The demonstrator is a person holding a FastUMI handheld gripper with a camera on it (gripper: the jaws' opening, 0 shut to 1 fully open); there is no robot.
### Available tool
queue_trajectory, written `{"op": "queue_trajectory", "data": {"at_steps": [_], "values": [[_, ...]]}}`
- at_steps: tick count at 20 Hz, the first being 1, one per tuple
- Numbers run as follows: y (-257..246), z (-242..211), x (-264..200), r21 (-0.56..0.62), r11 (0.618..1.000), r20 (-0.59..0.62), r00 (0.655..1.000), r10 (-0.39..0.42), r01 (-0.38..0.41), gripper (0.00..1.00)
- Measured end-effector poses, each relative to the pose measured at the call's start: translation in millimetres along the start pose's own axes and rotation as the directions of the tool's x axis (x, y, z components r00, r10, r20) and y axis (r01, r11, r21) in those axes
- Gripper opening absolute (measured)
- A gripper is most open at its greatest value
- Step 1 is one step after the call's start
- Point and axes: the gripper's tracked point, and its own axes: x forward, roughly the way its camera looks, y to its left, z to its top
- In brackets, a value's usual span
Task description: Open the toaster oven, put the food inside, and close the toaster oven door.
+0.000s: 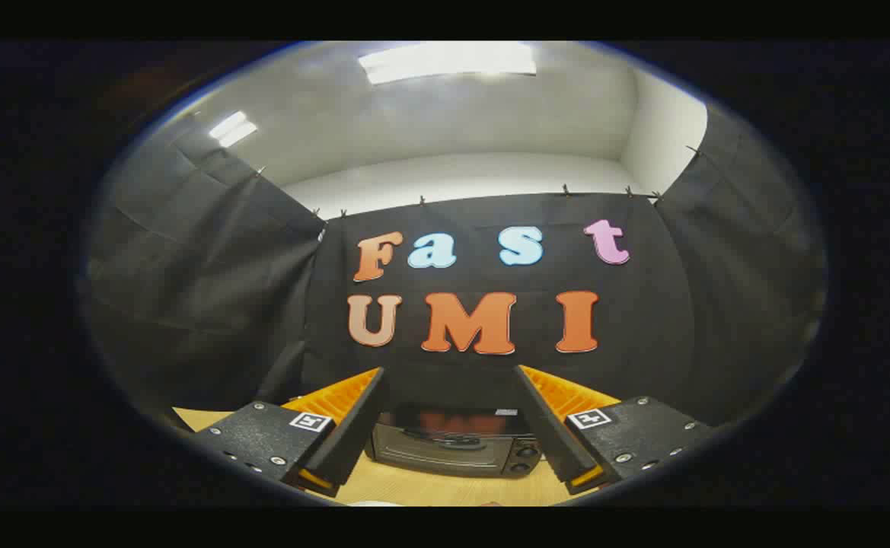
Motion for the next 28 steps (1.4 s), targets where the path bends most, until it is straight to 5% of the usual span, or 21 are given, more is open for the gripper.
{"op": "queue_trajectory", "data": {"at_steps": [17,28], "values": [[7,-16,16,0.029,0.999,-0.007,1.000,0.014,-0.013,0.97],[1,-112,91,0.016,0.997,-0.104,0.992,-0.073,0.075,0.97]]}}
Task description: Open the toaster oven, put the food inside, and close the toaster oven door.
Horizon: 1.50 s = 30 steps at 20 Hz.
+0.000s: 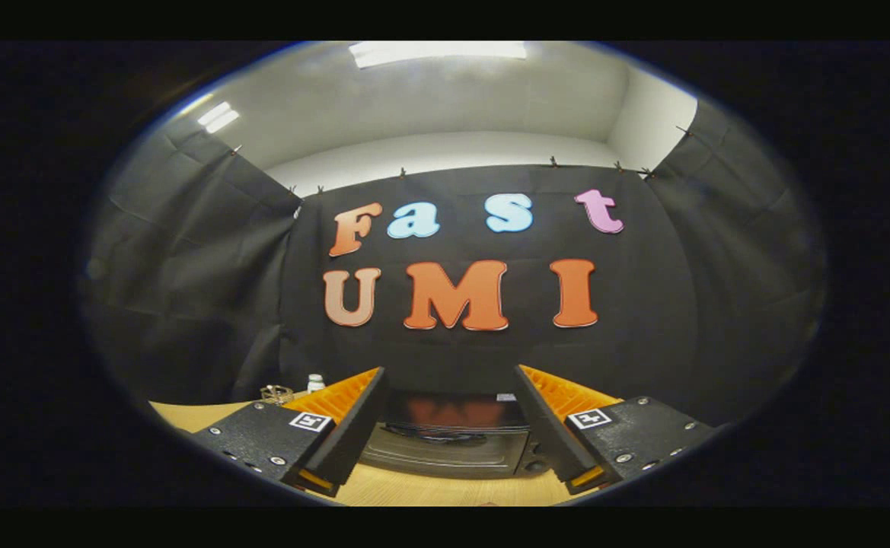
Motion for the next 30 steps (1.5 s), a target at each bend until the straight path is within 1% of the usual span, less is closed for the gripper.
{"op": "queue_trajectory", "data": {"at_steps": [4,5,11,13,15,17,18,19,21,24,27,29,30], "values": [[12,-54,36,0.062,0.998,-0.125,0.992,0.027,-0.020,0.97],[15,-67,43,0.061,0.998,-0.153,0.988,0.033,-0.024,0.97],[4,-108,81,0.004,0.999,-0.201,0.979,-0.038,0.040,0.97],[4,-119,92,0.011,0.999,-0.218,0.975,-0.045,0.049,0.97],[6,-137,96,0.011,0.998,-0.260,0.964,-0.050,0.055,0.97],[10,-150,94,-0.005,0.999,-0.289,0.956,-0.053,0.054,0.97],[9,-141,95,-0.031,0.998,-0.262,0.963,-0.059,0.053,0.98],[10,-143,95,-0.039,0.998,-0.262,0.963,-0.061,0.053,0.97],[10,-147,91,-0.009,0.999,-0.261,0.964,-0.049,0.049,0.96],[14,-142,81,0.014,1.000,-0.240,0.971,-0.012,0.015,0.95],[19,-139,65,0.046,0.999,-0.205,0.978,0.030,-0.021,0.89],[21,-140,48,0.033,0.998,-0.206,0.977,0.055,-0.049,0.83],[23,-141,40,0.033,0.998,-0.213,0.975,0.066,-0.060,0.83]]}}
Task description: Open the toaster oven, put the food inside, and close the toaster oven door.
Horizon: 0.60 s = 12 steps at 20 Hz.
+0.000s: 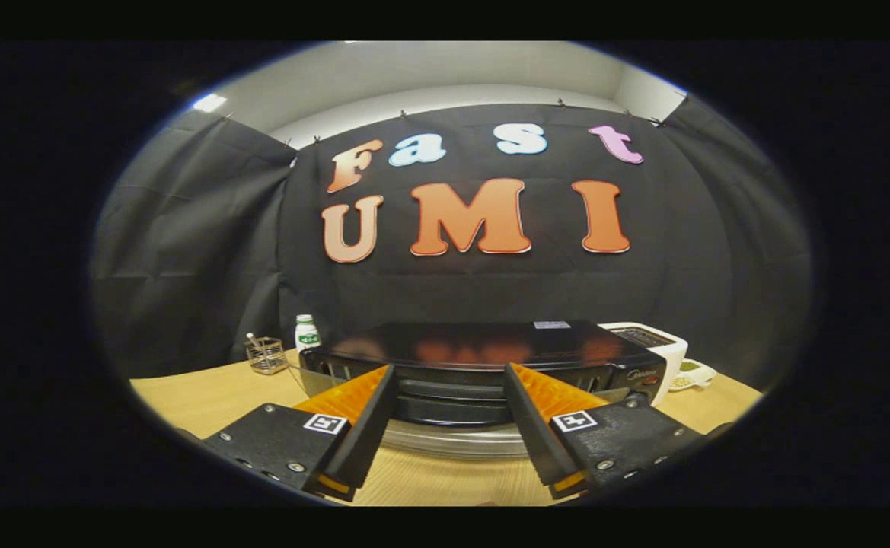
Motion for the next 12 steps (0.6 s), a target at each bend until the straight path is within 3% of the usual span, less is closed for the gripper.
{"op": "queue_trajectory", "data": {"at_steps": [6,12], "values": [[12,-25,-51,0.028,0.996,-0.089,0.992,0.086,-0.083,0.82],[11,-90,-83,0.111,0.986,-0.282,0.948,0.150,-0.123,0.82]]}}
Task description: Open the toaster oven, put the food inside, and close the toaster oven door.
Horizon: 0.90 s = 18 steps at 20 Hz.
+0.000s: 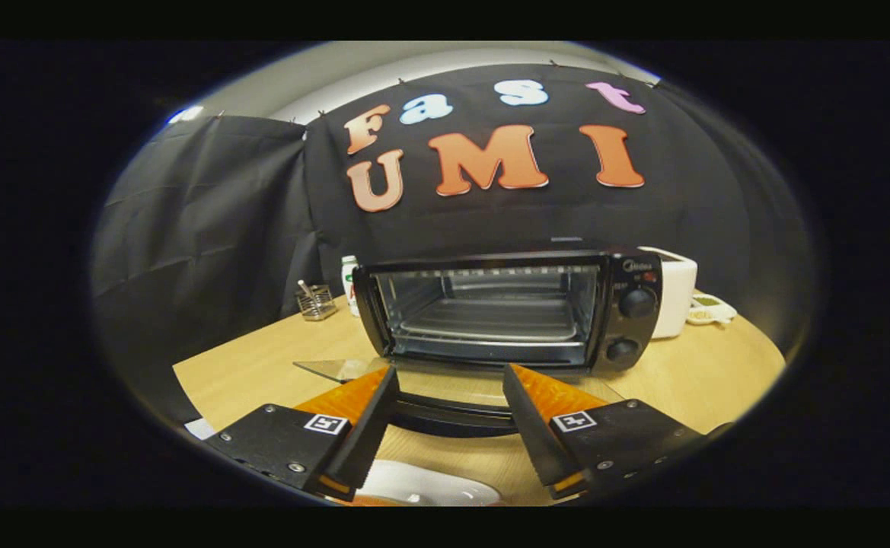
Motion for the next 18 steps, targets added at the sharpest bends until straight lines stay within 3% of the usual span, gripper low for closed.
{"op": "queue_trajectory", "data": {"at_steps": [9,14,18], "values": [[-17,-57,4,0.045,0.999,-0.154,0.988,0.004,0.003,0.81],[-22,-50,-9,0.172,0.985,-0.148,0.988,0.038,-0.012,0.79],[-11,-48,-45,0.177,0.981,-0.131,0.987,0.097,-0.073,0.78]]}}
